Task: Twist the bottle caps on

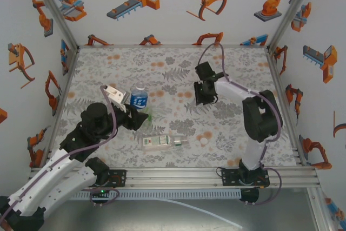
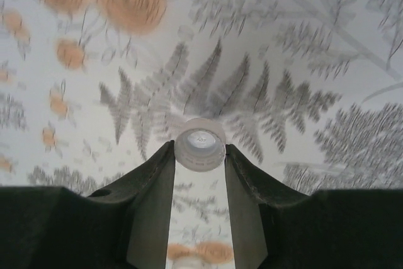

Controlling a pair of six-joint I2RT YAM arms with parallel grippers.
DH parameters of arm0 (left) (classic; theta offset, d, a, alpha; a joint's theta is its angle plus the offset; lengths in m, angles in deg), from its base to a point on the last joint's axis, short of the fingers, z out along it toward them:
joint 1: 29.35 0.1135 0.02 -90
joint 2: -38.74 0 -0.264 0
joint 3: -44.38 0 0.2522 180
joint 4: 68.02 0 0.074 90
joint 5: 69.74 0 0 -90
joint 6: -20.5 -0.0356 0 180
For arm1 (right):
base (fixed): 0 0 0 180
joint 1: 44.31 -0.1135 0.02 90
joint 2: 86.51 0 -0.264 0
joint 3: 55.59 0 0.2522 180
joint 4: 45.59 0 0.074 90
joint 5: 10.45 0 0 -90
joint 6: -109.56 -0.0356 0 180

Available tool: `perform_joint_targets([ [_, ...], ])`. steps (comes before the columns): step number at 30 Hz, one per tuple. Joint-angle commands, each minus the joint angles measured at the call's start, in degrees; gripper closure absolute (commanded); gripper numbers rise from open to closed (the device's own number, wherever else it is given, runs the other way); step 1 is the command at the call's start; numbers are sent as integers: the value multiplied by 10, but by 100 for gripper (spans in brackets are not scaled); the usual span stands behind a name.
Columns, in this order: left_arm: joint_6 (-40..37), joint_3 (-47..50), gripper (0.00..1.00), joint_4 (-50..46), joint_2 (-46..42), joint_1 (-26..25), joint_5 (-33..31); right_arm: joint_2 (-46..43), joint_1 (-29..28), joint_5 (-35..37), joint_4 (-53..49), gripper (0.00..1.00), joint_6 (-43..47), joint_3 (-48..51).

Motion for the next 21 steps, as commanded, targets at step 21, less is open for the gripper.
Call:
perform_joint_targets([
  [21, 38, -21, 100, 36, 52, -2, 17, -111, -75, 16, 57, 57, -89, 182],
])
